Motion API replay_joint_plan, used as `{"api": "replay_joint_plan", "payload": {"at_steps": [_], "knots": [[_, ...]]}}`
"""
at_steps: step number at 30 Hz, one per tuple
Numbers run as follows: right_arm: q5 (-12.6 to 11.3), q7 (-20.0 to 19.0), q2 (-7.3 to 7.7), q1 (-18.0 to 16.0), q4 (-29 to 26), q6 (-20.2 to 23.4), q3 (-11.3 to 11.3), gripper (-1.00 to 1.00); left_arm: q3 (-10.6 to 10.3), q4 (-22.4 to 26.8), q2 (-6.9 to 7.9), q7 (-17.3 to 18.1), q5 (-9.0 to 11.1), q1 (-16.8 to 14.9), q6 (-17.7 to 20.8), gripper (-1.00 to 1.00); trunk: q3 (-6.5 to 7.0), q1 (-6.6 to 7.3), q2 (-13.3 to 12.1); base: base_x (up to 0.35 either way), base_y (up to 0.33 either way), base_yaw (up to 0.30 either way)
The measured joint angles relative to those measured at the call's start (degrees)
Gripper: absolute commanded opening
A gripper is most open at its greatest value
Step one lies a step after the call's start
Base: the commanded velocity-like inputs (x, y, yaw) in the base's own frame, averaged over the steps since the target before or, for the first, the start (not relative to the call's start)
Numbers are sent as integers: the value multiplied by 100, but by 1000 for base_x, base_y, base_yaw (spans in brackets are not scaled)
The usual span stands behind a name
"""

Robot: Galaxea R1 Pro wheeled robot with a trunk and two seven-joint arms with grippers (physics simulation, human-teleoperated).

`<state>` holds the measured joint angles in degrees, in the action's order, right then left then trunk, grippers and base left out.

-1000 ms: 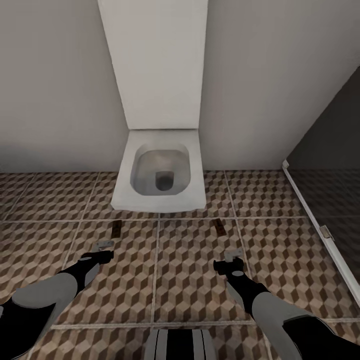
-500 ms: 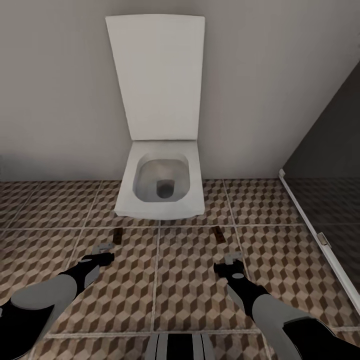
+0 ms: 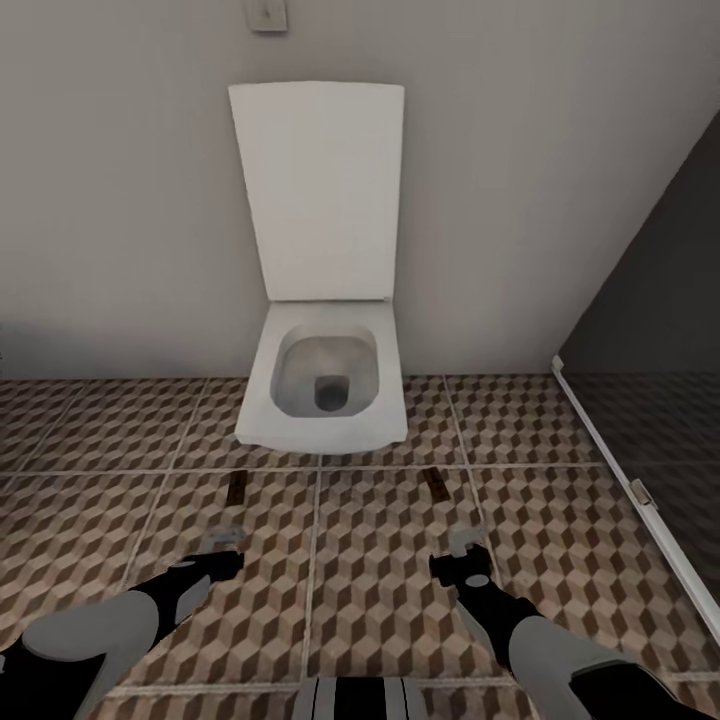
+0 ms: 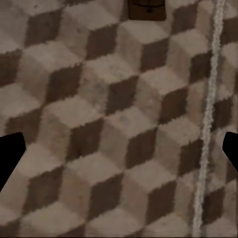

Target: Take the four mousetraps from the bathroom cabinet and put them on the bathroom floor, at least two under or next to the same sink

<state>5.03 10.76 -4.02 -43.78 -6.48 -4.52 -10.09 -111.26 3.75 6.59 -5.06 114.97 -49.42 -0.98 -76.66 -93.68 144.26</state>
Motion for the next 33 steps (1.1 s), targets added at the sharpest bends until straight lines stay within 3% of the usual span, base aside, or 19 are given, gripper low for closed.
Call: {"api": "replay_joint_plan", "payload": {"at_steps": [9, 22, 33], "knots": [[337, -1, -14, 560, 60, -43, 0, 100, -8, 476, -37, -353, 9, 479, -15, 100, 200, 23, -12, 0, 0, 0], [381, -2, -21, 1136, 307, -58, 14, 100, -6, 752, -40, -493, 15, 1139, -52, 100, 488, 57, -30, 0, 0, 0], [385, -2, -42, 1493, 466, -62, 16, 100, -6, 775, -40, -499, 15, 1497, -60, 100, 732, 85, -44, 0, 0, 0]]}}
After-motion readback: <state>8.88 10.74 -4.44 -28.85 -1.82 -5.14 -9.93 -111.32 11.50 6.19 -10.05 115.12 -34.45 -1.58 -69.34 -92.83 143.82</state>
